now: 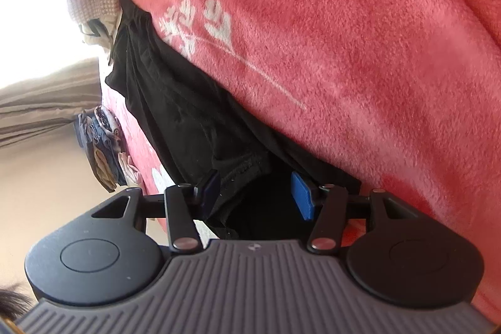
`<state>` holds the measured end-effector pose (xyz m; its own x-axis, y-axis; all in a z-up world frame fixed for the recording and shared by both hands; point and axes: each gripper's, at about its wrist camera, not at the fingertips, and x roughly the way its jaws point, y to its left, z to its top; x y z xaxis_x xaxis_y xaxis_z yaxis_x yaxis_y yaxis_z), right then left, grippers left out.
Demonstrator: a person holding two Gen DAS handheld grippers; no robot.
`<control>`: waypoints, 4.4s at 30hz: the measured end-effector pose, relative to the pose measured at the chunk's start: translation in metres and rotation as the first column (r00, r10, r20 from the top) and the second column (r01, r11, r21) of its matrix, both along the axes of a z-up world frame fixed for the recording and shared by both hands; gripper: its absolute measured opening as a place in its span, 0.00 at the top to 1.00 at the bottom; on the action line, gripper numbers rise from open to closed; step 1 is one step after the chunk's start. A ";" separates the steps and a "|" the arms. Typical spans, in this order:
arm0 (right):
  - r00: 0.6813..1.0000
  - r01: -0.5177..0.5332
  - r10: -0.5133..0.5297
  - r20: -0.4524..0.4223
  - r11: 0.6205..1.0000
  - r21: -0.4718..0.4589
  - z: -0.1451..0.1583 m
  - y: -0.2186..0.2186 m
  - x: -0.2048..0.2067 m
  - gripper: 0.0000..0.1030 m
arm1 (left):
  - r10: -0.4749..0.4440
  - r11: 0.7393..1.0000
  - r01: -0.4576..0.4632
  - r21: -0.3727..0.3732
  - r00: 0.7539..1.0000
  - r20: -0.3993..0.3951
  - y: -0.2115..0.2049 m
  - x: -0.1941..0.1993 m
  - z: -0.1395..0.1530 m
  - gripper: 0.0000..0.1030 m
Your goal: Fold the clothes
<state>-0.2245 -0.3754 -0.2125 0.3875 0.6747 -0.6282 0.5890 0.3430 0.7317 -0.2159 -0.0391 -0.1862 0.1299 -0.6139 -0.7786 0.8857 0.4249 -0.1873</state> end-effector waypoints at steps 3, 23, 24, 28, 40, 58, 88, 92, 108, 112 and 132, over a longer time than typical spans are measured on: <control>1.000 0.004 -0.004 -0.004 1.000 -0.006 0.000 0.001 0.002 0.52 | -0.002 1.000 0.002 0.000 1.000 0.000 0.001 -0.001 0.000 0.84; 1.000 -0.007 0.007 -0.004 0.999 -0.044 0.002 0.007 0.012 0.52 | -0.021 1.000 0.021 0.003 1.000 0.001 0.002 -0.005 0.000 0.84; 1.000 -0.015 0.015 0.001 0.999 -0.046 0.002 0.008 0.013 0.54 | -0.022 1.000 0.022 0.004 1.000 0.001 0.001 -0.005 0.000 0.84; 0.999 -0.045 0.046 0.017 0.998 -0.052 0.002 0.014 0.019 0.61 | -0.024 1.000 0.024 0.006 1.000 0.002 0.001 -0.005 0.000 0.84; 0.977 -0.154 0.174 0.125 0.976 -0.156 0.032 0.025 0.022 0.95 | -0.034 0.999 0.033 0.008 0.999 0.017 0.000 -0.004 0.000 0.82; 0.972 -0.159 0.190 0.138 0.965 -0.211 0.046 0.016 0.023 0.96 | -0.016 0.999 0.006 0.050 0.979 0.205 -0.001 -0.009 0.001 0.59; 0.958 -0.125 0.146 0.248 0.987 -0.100 0.081 0.014 0.028 0.96 | -0.122 0.980 0.042 0.196 0.902 0.414 -0.010 -0.033 -0.019 0.91; 0.959 -0.124 0.151 0.241 0.985 -0.124 0.080 0.010 0.021 0.96 | -0.115 0.983 0.043 0.177 0.901 0.419 -0.005 -0.033 -0.013 0.95; 0.857 -0.433 0.516 0.005 0.724 -0.537 0.051 0.029 0.007 1.00 | -0.270 0.955 0.181 0.234 0.859 0.436 0.005 -0.047 -0.010 0.97; 0.899 -0.360 0.433 0.068 0.818 -0.450 0.051 0.017 0.008 0.98 | -0.280 0.948 0.178 0.263 0.860 0.426 0.002 -0.046 -0.017 0.96; 0.956 -0.274 0.291 0.020 0.919 -0.285 0.025 0.009 0.033 0.77 | -0.266 0.950 0.161 0.268 0.866 0.424 0.003 -0.047 -0.021 0.95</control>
